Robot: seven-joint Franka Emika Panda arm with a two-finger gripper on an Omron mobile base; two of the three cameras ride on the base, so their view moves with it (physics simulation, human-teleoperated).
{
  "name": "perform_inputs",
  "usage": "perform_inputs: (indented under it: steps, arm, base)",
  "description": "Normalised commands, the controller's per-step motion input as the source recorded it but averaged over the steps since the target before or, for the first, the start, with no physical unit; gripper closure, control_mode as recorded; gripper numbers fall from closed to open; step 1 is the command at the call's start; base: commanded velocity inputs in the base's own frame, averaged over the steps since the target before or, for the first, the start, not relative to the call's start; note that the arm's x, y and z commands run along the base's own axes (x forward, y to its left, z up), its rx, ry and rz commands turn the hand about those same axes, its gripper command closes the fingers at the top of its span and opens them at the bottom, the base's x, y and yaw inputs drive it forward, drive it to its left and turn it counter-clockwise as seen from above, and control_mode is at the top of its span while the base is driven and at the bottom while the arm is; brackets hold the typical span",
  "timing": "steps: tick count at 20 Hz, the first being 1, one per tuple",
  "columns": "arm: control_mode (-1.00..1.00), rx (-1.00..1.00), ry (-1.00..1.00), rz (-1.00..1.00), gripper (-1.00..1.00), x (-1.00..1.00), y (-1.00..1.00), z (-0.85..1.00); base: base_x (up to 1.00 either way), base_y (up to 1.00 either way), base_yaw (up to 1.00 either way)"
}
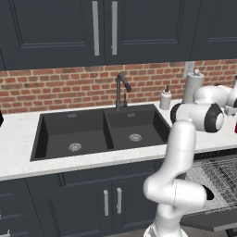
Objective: Pick up the cup and bowl from the counter, place them in the dishwasher, and close the dishwasher door.
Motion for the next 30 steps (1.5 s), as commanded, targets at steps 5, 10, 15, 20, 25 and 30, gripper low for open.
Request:
perform_inputs:
  steps: [5, 10, 15, 20, 25, 30]
  arm:
    - [-1.00, 0.00, 0.04, 0.00, -1.00, 0.17, -0.13, -0.23]
    - [-1.00, 0.00, 0.00, 0.00, -1.00, 0.01, -0.06, -0.12]
    - [-1.00, 0.00, 0.06, 0.00, -1.00, 0.00, 0.03, -0.27]
    - [-1.00, 0.00, 0.02, 0.00, -1.00, -0.04, 0.04, -0.34]
    - [-1.00, 0.00, 0.00, 0.00, -1.00, -0.01, 0.01, -0.26]
    - [-1.00, 0.00, 0.00, 0.00, -1.00, 0.00, -0.12, -0.07]
  base:
    - [0.00, 0.00, 0.00]
    - [0.00, 0.00, 0.00]
    - [0.00, 0.00, 0.00]
    - [0.00, 0.00, 0.00]
    - [0.00, 0.00, 0.00]
    - [0.00, 0.00, 0.00]
